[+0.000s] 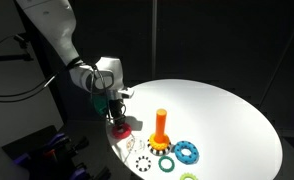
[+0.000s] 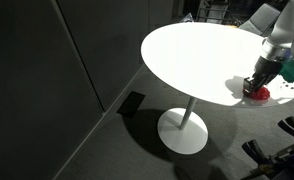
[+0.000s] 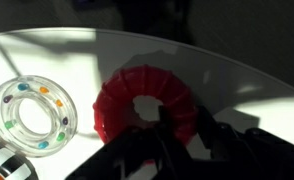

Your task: Pick up the red ring and place it on the ring stacking stand

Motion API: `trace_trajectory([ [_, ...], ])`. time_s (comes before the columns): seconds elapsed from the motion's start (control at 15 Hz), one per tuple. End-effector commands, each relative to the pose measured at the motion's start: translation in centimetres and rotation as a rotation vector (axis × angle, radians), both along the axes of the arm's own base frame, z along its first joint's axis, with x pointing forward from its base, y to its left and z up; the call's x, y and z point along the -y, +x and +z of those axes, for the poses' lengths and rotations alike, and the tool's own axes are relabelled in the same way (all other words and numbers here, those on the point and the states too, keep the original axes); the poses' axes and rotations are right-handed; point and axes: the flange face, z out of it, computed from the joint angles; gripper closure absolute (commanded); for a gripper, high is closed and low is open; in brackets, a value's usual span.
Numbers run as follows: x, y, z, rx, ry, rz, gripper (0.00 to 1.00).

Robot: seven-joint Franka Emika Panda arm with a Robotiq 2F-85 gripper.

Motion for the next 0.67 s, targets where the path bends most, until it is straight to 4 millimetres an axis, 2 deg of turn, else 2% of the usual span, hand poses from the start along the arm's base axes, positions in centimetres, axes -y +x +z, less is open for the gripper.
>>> trace_trajectory([
  [0.0, 0.7, 0.1, 1.2, 0.022, -0.005, -0.023, 0.92],
  [0.07, 1.0, 0.2, 1.8, 0.026, -0.007, -0.028, 0.89],
  [0.33, 2.2, 1.0, 4.6, 0.044, -0.014, -0.046, 0.89],
  [0.6, 3.6, 2.0, 8.5, 0.066, -0.054, -0.067, 0.89],
])
